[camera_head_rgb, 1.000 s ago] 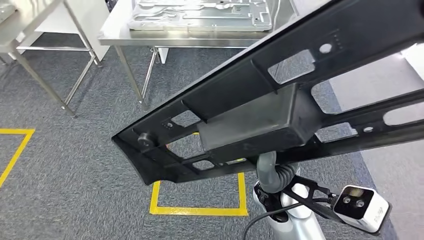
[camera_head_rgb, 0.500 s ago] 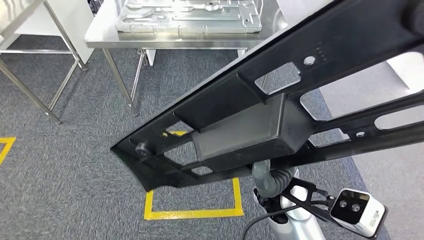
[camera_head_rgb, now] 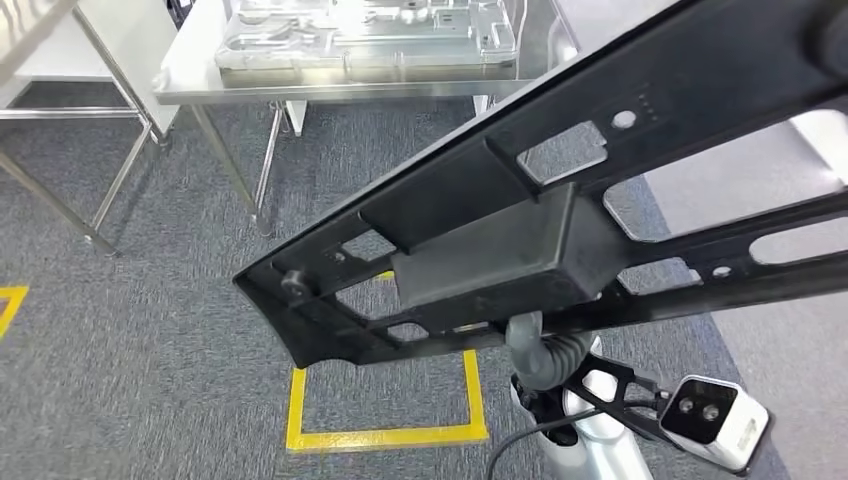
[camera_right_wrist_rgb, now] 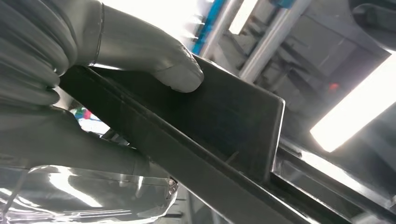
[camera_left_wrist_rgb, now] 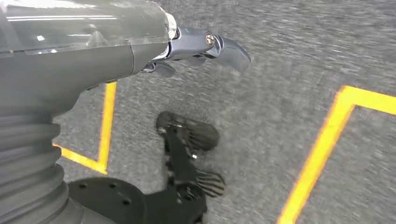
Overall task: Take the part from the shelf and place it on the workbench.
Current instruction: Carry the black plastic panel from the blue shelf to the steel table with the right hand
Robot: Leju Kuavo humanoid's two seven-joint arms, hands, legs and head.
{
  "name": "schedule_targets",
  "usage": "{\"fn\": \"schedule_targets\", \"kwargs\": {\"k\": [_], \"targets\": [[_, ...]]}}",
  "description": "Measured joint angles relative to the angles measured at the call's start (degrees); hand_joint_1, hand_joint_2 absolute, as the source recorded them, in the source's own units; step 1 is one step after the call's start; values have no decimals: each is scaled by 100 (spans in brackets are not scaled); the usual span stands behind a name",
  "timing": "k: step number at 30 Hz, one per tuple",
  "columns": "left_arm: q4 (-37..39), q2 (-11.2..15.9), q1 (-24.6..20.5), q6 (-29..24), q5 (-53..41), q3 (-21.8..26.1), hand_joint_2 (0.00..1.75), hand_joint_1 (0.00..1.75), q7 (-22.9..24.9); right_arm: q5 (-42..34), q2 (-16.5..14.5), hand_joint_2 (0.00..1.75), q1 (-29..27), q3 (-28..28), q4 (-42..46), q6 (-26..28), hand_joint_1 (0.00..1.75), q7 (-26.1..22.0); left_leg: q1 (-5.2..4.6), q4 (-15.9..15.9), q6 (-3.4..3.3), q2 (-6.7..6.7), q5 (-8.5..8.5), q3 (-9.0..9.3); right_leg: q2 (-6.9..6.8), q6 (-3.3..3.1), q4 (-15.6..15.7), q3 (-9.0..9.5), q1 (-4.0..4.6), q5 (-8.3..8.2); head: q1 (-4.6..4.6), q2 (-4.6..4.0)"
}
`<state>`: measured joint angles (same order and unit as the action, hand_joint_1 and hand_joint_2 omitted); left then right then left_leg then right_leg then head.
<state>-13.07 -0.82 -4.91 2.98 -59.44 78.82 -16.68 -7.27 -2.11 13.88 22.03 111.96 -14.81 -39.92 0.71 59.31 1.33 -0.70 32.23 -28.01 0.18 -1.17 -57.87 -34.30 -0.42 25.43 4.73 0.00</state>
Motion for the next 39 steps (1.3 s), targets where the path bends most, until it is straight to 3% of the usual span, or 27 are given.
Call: {"fn": "schedule_targets", "kwargs": {"k": [1,3,4,5,7,9,12,15,16,18,19,20,21,23,25,29,31,32,34,35,36,37,39], "targets": [[0,-1,1,2,1,0,175,0,-2,0,-3,175,6,-1,-2,-4,175,0,9,328,13,7,126,-170,-5,-26,20,69,-4,32,2,0],[0,0,11,4,3,0,175,0,-2,0,-5,175,8,-2,-14,-11,175,-1,11,1144,39,13,365,-696,2,-59,23,160,12,110,5,0],[0,1,26,3,3,0,175,0,-2,1,-5,175,1,-2,-22,-14,175,0,11,1405,46,13,365,-922,16,-65,21,210,20,155,5,0],[0,2,41,2,2,0,175,0,-1,1,-5,175,-2,-2,-31,-15,175,1,10,1445,46,14,233,-1050,32,-65,20,267,26,202,5,0],[0,2,60,-6,-1,0,175,0,0,0,-5,175,-2,-2,-48,-16,175,1,7,854,13,17,-359,-988,56,-52,19,427,36,313,5,0],[0,8,59,-17,-4,-1,175,0,3,-1,-5,175,4,-3,-64,-16,175,1,-22,186,-58,32,-768,-782,68,-12,18,527,43,410,5,0],[0,22,58,-29,-10,-2,175,0,9,-2,-5,175,14,-5,-78,-11,175,1,-75,-62,-149,47,-744,-698,81,76,33,509,33,457,7,0],[0,27,57,-32,-15,-2,175,0,8,-5,-5,175,28,-14,-77,-4,175,1,-22,-167,-224,46,-724,-616,55,177,-143,447,32,594,6,0],[0,26,53,-30,-18,-2,175,0,8,-5,-5,175,32,-19,-77,0,175,0,-5,-195,-247,44,-713,-579,46,206,-429,297,24,722,6,0],[0,27,46,-20,-26,-2,175,0,7,-5,-3,175,24,-30,-80,18,175,-2,-4,-204,-272,43,-671,-535,39,245,-1238,-195,-7,1001,5,0],[0,27,47,-15,-28,-2,175,0,6,-5,-1,175,13,-37,-82,26,175,-1,-4,-203,-274,43,-644,-507,35,260,-1550,-425,-22,1040,5,0],[0,27,50,-12,-31,-2,175,0,6,-5,1,175,5,-41,-84,33,175,0,-3,-202,-269,44,-613,-467,29,271,-1655,-557,-35,952,5,0],[0,27,54,-10,-34,-2,175,0,5,-5,3,175,1,-45,-86,35,175,0,0,-200,-258,45,-577,-416,21,277,-1529,-573,-47,745,5,0],[0,26,56,-10,-38,-2,175,0,5,-4,5,175,3,-47,-89,33,175,1,5,-196,-221,49,-495,-310,-10,269,-805,-349,-63,194,5,0],[0,26,48,-10,-41,-2,175,0,4,-2,6,175,9,-49,-92,32,175,1,-12,-182,-156,54,-424,-258,-27,225,-216,-128,-47,-43,6,0],[0,27,33,2,-57,-4,175,0,-1,3,10,175,1,-61,-94,40,175,-2,-6,-206,-17,30,-354,-206,7,75,-74,-56,-15,16,8,0],[0,28,18,14,-72,-8,175,0,-8,8,9,175,-2,-67,-79,46,175,-2,10,-5,28,26,-219,-253,7,0,-32,8,-23,36,8,0],[0,29,15,17,-77,-9,175,0,-10,9,9,175,-6,-67,-70,47,175,-2,13,266,41,28,-89,-377,4,-29,-22,36,-22,51,8,0],[0,33,23,24,-81,-9,175,0,-13,11,9,175,-29,-68,-62,48,175,-1,13,1079,52,30,207,-816,5,-68,-22,69,3,95,8,0],[0,35,35,25,-82,-9,175,0,-13,12,10,175,-46,-69,-62,47,175,0,13,1385,50,30,269,-1010,11,-79,-24,89,18,119,8,0],[0,36,46,27,-83,-9,175,0,-13,12,10,175,-62,-71,-62,47,175,1,11,1490,37,30,213,-1115,20,-84,-26,120,34,147,8,0],[0,36,54,31,-84,-9,175,0,-13,10,10,175,-72,-72,-62,46,175,1,6,1338,12,31,33,-1094,29,-84,-27,165,50,177,8,0],[0,44,56,39,-87,-10,175,0,-15,5,10,175,-78,-75,-62,44,175,0,-19,613,-75,34,-428,-818,39,-73,-23,269,73,246,8,0]]}}
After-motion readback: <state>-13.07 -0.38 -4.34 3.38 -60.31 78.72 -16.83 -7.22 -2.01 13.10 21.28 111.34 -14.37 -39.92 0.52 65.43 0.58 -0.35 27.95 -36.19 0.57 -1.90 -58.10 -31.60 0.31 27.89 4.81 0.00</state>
